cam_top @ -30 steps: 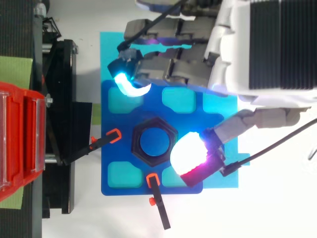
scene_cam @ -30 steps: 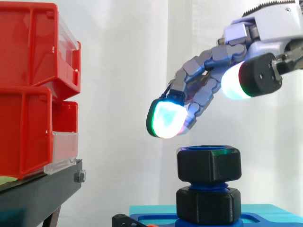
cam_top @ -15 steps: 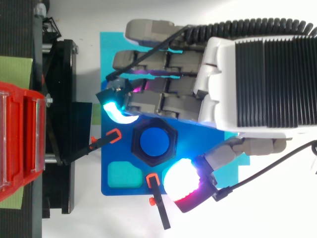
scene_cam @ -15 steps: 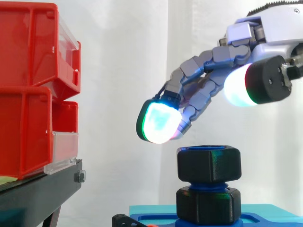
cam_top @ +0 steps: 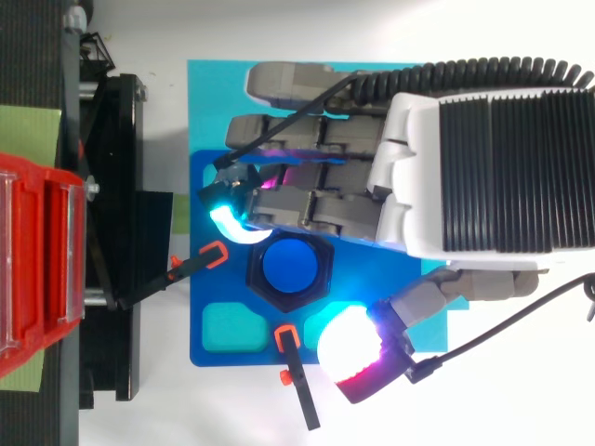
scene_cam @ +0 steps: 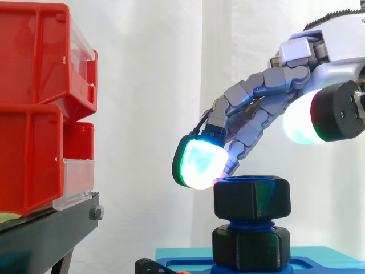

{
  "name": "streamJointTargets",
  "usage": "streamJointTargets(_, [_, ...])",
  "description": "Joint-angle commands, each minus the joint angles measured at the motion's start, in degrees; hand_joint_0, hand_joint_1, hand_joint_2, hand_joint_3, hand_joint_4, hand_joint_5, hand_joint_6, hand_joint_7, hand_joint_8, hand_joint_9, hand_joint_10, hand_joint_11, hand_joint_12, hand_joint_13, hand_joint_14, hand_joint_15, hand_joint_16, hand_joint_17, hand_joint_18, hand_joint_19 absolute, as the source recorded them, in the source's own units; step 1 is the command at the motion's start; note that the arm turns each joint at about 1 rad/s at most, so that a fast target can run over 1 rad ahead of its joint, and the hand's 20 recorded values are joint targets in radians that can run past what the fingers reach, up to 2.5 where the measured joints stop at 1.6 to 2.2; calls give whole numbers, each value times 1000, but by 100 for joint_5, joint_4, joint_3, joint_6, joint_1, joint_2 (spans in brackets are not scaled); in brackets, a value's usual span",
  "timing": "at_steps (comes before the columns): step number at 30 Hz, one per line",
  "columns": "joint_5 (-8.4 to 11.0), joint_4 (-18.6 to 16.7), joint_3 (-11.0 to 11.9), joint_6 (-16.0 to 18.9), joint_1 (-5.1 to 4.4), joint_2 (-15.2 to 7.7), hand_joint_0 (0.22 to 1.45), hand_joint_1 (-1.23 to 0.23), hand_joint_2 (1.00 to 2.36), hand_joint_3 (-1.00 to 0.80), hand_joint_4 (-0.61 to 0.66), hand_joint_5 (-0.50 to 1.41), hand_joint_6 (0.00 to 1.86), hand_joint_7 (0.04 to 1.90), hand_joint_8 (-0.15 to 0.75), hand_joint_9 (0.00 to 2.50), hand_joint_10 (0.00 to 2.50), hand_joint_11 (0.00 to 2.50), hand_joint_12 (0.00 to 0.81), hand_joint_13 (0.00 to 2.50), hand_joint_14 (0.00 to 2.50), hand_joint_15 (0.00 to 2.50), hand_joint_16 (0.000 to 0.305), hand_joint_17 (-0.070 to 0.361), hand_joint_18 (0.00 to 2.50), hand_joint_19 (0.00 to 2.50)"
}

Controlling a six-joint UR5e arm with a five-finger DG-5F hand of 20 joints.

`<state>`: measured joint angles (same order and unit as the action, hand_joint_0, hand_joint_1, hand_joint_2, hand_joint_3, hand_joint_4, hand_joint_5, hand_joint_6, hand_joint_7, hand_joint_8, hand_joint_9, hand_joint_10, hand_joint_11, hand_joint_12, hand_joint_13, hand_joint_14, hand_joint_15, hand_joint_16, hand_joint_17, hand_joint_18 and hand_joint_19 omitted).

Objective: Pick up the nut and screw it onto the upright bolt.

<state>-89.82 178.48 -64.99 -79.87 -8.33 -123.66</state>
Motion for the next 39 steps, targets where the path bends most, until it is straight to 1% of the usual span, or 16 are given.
streamJointTargets(1, [0, 2, -5, 7, -2, 0, 501, -304, 1000, -500, 237, -147, 502, 746, 255, 550, 0, 0, 287, 277, 0, 0, 31, 69, 0, 0])
streamJointTargets(8, [-9, 11, -5, 7, -2, 0, 504, -308, 1000, -500, 255, -132, 503, 790, 257, 566, 0, 0, 284, 293, 0, 0, 30, 67, 0, 0])
streamJointTargets(20, [-9, 29, -5, 7, 42, 0, 514, -320, 1000, -500, 280, -100, 504, 1001, 265, 607, 0, 0, 275, 330, 0, 0, 28, 62, 0, 0])
streamJointTargets(31, [-18, 81, 4, 7, 94, 8, 521, -326, 1000, -500, 257, -53, 503, 1210, 272, 664, 0, 0, 264, 370, 0, 0, 25, 57, 0, 0])
streamJointTargets(39, [-18, 81, 4, 7, 103, 8, 531, -344, 1000, -500, 227, -13, 502, 1295, 273, 768, 0, 0, 250, 452, 0, 0, 22, 50, 57, 0])
